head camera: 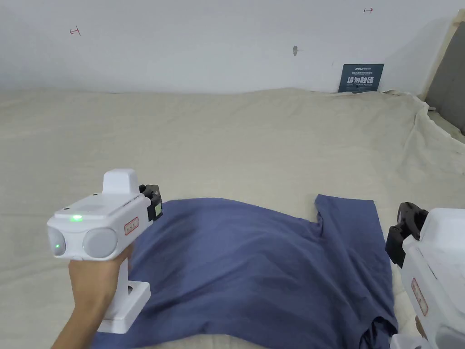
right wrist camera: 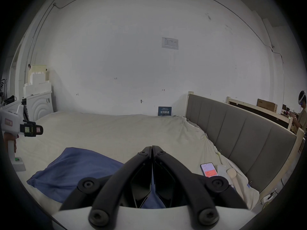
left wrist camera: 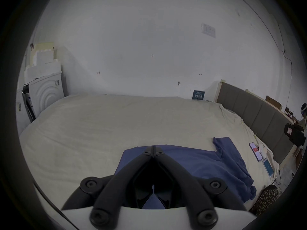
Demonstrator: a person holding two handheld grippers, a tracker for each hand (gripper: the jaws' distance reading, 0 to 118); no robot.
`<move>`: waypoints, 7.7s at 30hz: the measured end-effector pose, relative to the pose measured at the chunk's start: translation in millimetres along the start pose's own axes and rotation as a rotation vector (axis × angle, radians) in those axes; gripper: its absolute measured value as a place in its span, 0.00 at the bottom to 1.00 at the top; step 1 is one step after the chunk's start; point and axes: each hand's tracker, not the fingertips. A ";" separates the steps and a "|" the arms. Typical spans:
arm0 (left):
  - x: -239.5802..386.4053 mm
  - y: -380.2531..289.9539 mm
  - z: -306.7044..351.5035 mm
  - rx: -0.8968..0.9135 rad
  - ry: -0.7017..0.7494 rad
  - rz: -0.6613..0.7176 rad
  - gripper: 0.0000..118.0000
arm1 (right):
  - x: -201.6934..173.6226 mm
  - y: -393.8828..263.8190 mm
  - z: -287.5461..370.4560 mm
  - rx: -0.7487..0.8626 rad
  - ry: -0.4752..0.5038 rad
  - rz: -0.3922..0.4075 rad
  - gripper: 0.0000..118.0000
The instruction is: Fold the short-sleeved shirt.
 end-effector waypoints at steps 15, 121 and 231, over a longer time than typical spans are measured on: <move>-55.8 10.3 -231.3 -0.432 -0.020 0.057 0.71 | -8.5 -37.6 -95.9 -0.155 -0.067 0.016 0.00; -100.6 189.7 -87.4 0.140 0.118 0.130 0.05 | -8.2 204.5 -229.5 0.162 0.085 -0.014 0.01; -102.8 -139.0 113.7 -0.283 0.217 0.340 0.34 | -5.8 -23.5 70.3 -0.030 0.074 -0.037 0.00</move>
